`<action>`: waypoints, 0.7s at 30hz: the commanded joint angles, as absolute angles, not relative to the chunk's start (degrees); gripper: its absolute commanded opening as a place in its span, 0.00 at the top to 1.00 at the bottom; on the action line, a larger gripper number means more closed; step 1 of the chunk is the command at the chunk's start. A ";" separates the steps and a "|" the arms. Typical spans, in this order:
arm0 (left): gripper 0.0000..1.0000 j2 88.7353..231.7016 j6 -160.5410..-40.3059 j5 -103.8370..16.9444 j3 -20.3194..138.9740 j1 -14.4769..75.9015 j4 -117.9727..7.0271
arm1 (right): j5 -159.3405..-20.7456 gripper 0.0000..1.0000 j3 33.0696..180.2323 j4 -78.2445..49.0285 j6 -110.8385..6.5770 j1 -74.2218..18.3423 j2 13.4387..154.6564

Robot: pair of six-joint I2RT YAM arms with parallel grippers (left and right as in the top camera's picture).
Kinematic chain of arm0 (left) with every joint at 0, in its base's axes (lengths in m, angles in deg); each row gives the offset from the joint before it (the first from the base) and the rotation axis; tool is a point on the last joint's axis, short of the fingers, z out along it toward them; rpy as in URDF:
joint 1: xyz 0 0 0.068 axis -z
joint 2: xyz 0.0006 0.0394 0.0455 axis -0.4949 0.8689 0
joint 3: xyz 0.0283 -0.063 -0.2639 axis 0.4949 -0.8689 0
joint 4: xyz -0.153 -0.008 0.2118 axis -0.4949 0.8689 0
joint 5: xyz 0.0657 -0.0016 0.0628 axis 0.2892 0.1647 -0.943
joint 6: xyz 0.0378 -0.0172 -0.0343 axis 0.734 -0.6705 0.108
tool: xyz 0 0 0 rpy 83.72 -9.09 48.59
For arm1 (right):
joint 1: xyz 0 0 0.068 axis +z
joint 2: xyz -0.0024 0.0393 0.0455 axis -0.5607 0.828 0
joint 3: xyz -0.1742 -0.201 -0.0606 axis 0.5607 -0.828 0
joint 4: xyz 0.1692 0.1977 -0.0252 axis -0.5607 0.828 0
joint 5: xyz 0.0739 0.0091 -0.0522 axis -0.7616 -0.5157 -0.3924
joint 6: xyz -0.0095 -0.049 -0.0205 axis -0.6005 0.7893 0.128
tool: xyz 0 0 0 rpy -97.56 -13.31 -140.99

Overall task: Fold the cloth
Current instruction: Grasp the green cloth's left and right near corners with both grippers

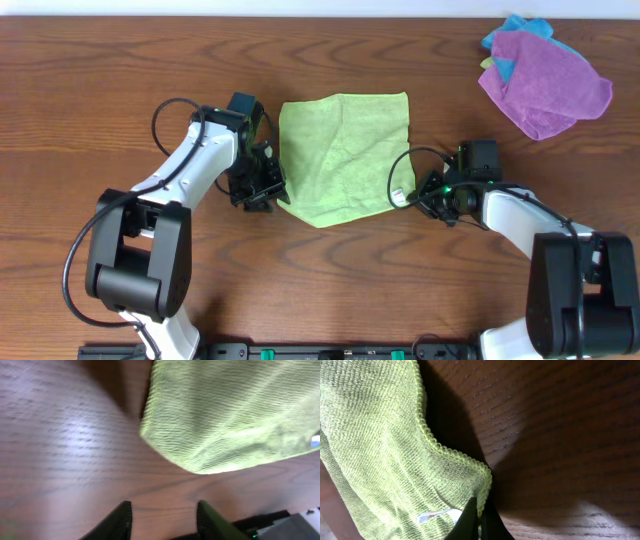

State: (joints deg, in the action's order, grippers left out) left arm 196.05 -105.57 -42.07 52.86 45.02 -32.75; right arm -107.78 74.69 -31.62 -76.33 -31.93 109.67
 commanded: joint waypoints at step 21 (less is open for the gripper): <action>0.38 196.58 -115.49 -50.33 52.66 46.24 -35.29 | -107.15 0.98 74.29 -30.36 -74.77 -31.78 109.92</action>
State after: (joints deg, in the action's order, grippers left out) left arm 196.05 -112.87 -49.04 52.88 45.37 -35.29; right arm -107.87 74.69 -31.36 -75.91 -31.93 109.67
